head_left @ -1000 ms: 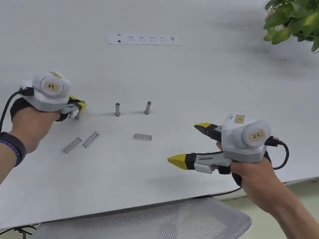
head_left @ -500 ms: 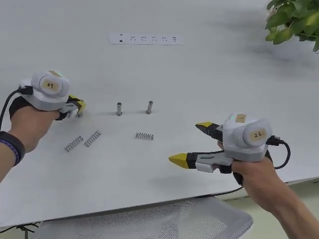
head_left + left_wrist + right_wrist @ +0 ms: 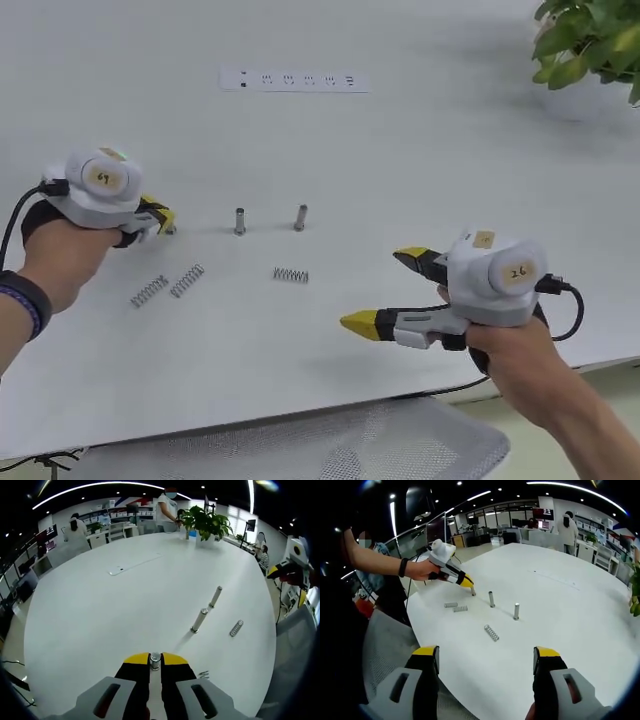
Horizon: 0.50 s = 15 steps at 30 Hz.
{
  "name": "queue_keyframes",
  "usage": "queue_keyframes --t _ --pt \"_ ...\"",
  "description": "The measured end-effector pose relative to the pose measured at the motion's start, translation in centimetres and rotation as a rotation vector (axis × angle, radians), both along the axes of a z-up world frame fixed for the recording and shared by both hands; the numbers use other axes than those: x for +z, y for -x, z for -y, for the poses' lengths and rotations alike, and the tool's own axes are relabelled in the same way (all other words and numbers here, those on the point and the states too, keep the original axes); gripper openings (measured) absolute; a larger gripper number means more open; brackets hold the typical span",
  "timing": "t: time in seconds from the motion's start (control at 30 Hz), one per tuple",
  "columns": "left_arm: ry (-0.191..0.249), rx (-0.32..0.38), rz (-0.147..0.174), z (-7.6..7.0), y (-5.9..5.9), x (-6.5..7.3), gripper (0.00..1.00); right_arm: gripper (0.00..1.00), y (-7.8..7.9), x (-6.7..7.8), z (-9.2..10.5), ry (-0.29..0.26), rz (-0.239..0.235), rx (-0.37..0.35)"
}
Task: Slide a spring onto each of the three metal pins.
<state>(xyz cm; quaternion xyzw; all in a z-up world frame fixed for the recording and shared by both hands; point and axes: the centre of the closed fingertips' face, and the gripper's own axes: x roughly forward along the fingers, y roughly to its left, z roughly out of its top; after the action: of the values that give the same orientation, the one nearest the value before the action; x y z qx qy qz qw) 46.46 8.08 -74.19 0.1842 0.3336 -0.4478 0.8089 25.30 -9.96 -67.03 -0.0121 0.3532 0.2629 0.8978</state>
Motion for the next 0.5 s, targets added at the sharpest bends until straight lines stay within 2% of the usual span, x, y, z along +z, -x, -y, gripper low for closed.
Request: queue_keyframes --t 0.5 --pt "0.003 -0.008 -0.003 -0.08 0.4 -0.03 0.0 0.76 0.07 -0.35 -0.34 -0.004 -0.004 0.002"
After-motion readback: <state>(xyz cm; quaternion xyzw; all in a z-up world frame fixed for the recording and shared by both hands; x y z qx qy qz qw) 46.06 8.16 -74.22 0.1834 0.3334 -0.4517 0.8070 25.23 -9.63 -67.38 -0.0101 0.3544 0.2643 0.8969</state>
